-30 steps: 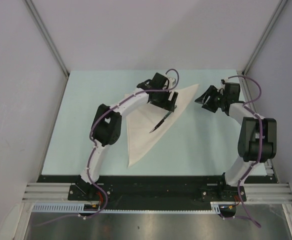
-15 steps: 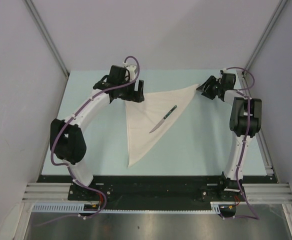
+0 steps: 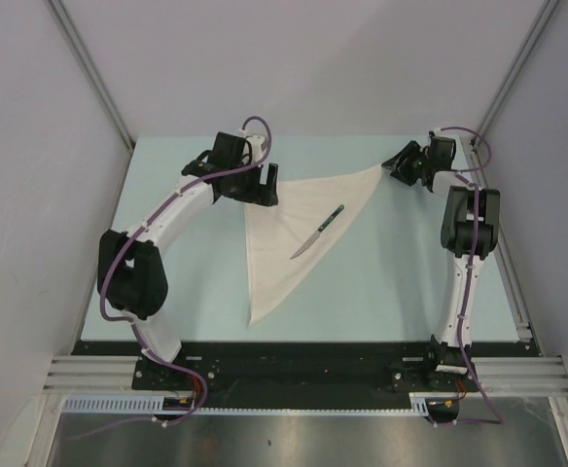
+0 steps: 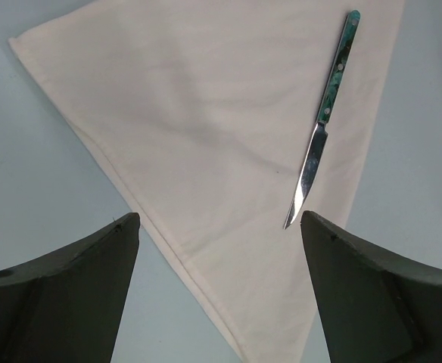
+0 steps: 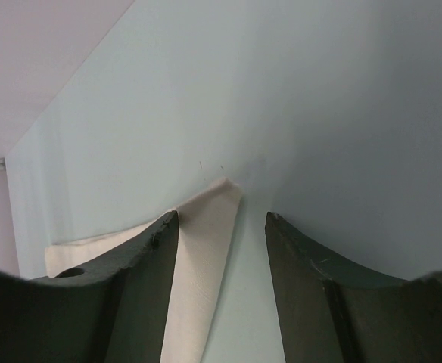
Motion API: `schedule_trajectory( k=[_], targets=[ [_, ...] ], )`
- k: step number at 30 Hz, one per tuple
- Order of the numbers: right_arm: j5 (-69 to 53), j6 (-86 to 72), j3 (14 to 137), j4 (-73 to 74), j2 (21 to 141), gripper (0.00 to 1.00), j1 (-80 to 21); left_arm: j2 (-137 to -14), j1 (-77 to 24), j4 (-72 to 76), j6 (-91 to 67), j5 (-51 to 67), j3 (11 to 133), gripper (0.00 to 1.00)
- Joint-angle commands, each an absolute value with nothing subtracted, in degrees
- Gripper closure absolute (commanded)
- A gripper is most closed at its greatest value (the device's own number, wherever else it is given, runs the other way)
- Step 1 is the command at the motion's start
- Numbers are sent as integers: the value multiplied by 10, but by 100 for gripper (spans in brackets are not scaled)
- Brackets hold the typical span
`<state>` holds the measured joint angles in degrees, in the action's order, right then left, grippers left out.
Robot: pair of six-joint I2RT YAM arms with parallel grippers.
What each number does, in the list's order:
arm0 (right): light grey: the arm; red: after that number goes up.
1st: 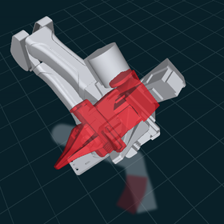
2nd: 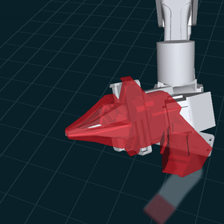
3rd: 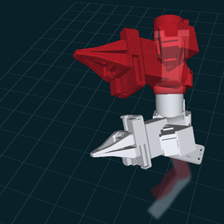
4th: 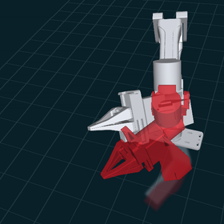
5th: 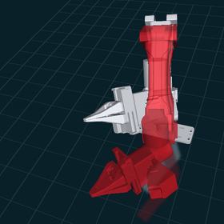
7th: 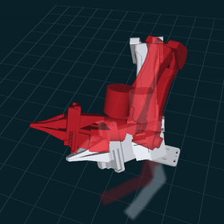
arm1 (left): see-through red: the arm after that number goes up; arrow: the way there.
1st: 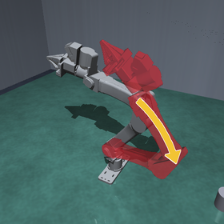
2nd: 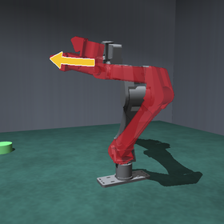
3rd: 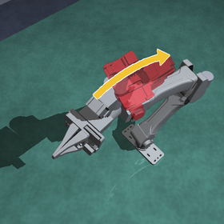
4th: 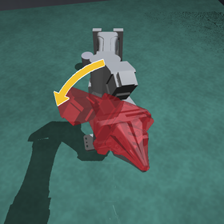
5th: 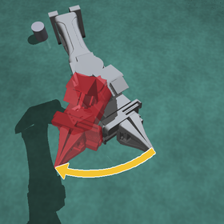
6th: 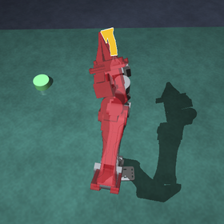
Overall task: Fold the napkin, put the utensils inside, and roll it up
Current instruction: Fold the napkin
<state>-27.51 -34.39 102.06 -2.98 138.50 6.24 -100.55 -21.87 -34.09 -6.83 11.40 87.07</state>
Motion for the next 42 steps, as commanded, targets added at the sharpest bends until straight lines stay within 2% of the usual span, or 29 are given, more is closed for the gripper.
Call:
schedule_trajectory(
  k=[1, 18, 31, 34, 35, 42],
  targets=[
    [-270, -354, 1045, -28, 1409, 46, 65, -987, -212, -335, -51, 127, 869, 9],
    [-258, -369, 1078, 17, 1438, 69, 62, -991, -200, -328, -55, 156, 859, 9],
    [-256, -381, 1098, 16, 1462, 79, 60, -993, -190, -330, -55, 157, 856, 8],
    [-255, -382, 1099, 15, 1462, 86, 60, -993, -188, -329, -56, 160, 855, 8],
    [-257, -382, 1100, 12, 1462, 90, 60, -993, -188, -330, -56, 160, 855, 8],
    [-320, -405, 1083, -83, 1455, 98, 60, -998, -184, -329, -57, 162, 852, 9]
  ],
)
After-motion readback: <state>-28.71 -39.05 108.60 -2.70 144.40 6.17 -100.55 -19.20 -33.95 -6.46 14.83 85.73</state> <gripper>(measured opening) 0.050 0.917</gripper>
